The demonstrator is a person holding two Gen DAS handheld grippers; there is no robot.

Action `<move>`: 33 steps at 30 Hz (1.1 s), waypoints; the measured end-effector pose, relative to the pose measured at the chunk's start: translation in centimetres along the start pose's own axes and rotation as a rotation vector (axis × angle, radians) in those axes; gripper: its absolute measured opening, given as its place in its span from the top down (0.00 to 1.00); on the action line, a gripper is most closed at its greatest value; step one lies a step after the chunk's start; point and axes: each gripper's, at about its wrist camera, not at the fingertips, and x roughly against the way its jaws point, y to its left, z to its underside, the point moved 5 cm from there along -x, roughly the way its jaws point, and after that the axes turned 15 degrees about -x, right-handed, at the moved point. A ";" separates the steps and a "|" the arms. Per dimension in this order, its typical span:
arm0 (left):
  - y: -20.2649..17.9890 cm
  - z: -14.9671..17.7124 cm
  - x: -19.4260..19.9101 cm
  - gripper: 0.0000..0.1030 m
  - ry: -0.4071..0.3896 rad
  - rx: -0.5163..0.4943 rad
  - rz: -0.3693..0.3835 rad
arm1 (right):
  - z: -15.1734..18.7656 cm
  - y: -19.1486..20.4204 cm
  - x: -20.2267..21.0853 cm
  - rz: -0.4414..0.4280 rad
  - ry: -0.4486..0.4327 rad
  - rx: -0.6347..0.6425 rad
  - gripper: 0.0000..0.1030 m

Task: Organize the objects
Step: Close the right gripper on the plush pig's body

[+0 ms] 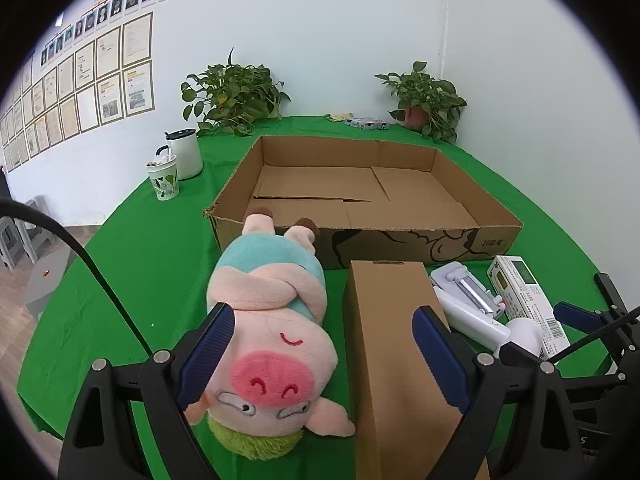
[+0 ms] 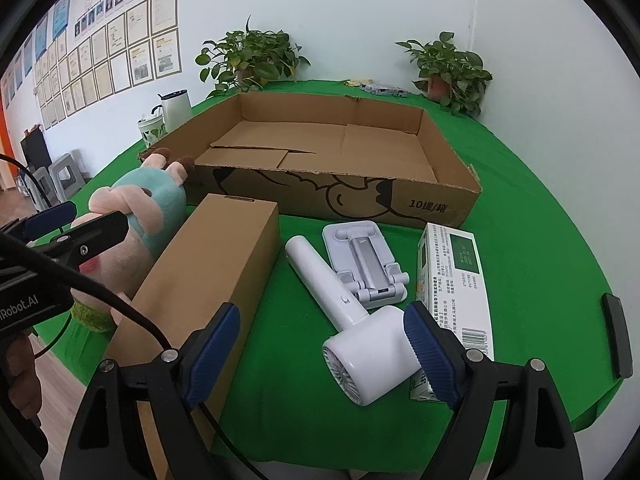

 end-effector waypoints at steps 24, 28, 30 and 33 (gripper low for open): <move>8.0 4.8 -2.1 0.11 0.062 0.150 0.181 | -4.3 9.1 -4.2 -0.349 0.276 0.175 0.15; 7.0 4.9 -2.5 0.11 0.050 0.145 0.235 | -6.5 8.9 -5.0 -0.327 0.214 0.185 0.15; 6.4 5.0 -2.4 0.11 0.046 0.122 0.246 | -7.4 10.3 -5.5 -0.353 0.225 0.178 0.15; 5.9 5.3 -2.1 0.11 0.044 0.104 0.245 | -7.5 13.1 -6.2 -0.408 0.271 0.178 0.15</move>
